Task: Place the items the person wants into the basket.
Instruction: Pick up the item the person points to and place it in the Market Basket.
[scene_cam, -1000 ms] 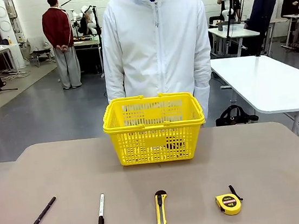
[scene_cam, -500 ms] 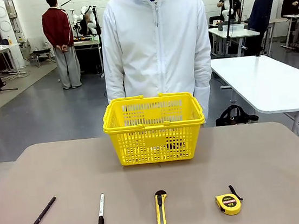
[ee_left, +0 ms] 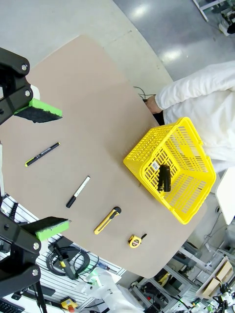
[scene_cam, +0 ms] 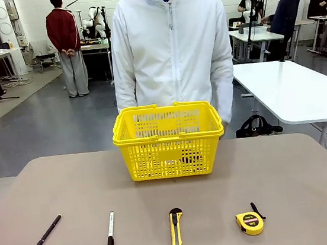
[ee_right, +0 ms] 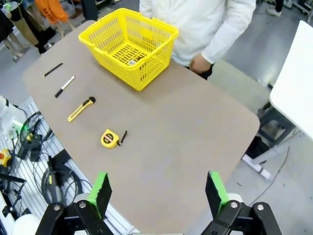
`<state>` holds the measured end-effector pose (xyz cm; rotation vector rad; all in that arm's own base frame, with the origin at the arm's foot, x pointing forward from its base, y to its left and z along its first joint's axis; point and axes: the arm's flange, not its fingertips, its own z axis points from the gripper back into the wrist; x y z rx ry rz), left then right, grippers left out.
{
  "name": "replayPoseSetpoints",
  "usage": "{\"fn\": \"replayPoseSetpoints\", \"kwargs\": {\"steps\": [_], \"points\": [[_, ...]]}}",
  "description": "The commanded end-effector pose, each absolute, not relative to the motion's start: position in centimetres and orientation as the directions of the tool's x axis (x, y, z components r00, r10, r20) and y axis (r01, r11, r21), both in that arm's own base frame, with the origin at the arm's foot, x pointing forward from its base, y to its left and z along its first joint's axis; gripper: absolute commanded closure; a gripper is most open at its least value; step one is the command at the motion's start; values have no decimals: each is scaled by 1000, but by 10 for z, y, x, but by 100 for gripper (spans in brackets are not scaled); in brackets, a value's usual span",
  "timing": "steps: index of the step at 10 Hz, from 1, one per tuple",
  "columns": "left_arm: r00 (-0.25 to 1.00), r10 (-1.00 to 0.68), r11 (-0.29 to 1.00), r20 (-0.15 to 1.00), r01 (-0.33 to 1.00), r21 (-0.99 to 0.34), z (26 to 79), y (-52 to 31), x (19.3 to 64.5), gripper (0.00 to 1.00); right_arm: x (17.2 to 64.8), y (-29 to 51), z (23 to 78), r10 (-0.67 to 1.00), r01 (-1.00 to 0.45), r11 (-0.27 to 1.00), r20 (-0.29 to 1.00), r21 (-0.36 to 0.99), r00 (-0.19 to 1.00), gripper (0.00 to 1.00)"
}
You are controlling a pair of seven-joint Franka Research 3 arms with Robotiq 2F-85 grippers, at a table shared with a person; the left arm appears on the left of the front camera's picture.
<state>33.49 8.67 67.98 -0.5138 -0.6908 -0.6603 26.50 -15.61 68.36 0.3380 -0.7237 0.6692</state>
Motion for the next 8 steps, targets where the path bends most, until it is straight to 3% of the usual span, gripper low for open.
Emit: {"fn": "replayPoseSetpoints", "kwargs": {"steps": [1,8], "points": [[570,-382,667,727,714,-210,679,88,335,0,264,-153,680,442,-669,741,710,56,549,0],[570,-382,667,727,714,-210,679,88,335,0,264,-153,680,442,-669,741,710,56,549,0]]}}
